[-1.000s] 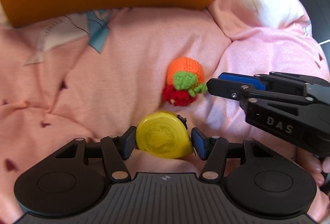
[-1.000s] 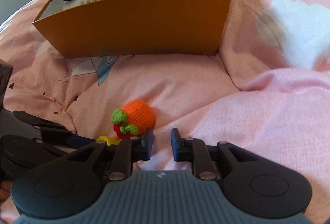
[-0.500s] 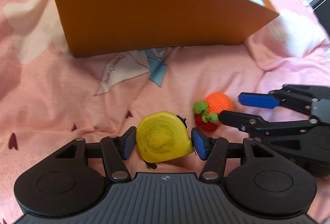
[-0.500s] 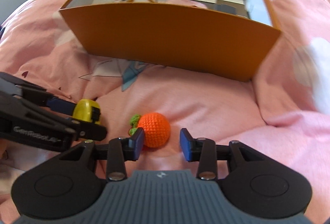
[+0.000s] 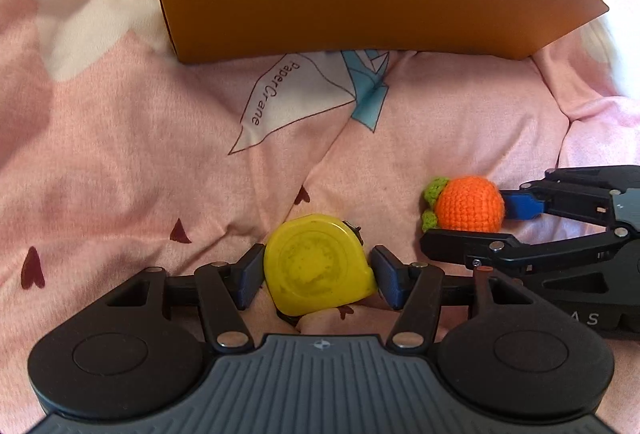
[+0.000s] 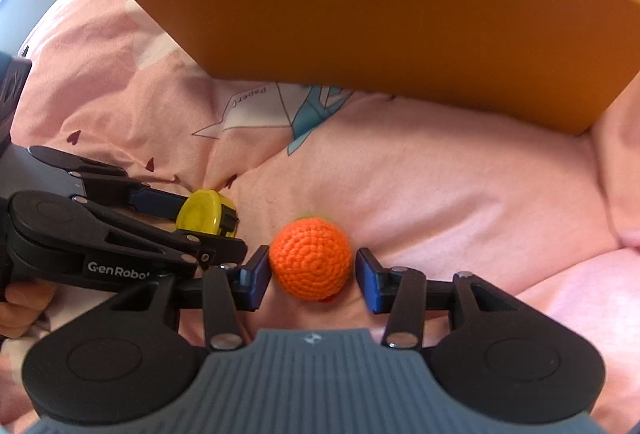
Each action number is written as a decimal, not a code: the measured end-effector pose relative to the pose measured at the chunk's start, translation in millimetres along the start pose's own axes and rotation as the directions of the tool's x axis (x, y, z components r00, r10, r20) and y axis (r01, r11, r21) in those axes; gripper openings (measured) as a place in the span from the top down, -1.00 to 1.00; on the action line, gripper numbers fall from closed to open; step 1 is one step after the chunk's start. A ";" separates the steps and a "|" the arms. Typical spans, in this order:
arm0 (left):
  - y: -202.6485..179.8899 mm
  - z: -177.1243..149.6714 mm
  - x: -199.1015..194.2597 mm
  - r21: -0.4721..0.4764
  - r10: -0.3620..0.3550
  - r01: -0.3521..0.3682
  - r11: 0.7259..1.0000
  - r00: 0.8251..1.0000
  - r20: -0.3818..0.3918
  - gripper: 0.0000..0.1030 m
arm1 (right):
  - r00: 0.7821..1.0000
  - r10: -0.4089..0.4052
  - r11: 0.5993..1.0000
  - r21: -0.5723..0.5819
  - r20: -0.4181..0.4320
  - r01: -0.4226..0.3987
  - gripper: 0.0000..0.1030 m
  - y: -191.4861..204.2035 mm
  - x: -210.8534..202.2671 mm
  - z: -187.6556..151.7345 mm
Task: Organize objects
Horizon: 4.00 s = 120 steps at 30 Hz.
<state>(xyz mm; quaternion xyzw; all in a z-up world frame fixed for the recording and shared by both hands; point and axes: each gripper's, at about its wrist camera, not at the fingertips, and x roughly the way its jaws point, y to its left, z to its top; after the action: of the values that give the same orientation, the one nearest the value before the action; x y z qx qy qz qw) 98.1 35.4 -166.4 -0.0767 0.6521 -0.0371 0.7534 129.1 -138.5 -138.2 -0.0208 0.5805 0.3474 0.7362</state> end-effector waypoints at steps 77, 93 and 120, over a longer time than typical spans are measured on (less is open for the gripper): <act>-3.1 234.5 -55.1 0.330 0.189 -0.277 0.902 0.943 0.275 -0.28 | 0.985 -0.026 0.932 -0.354 0.169 0.085 0.14 -12.7 22.2 245.2; -7.7 229.1 -52.4 0.409 0.210 -0.316 0.856 0.936 0.282 -0.43 | 0.980 -0.059 0.925 -0.359 0.192 0.126 0.02 -16.1 5.1 237.9; -48.9 86.9 -128.1 0.126 0.216 -0.313 0.941 0.846 0.487 -0.55 | 0.887 -0.274 0.958 0.021 0.372 0.287 -0.29 6.1 -97.7 116.1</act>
<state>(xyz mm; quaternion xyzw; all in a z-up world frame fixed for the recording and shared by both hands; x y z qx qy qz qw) 167.4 13.0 -21.3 0.0840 0.4490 0.0213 0.8893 215.1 -131.1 -13.3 -0.0513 0.4154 0.2450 0.8745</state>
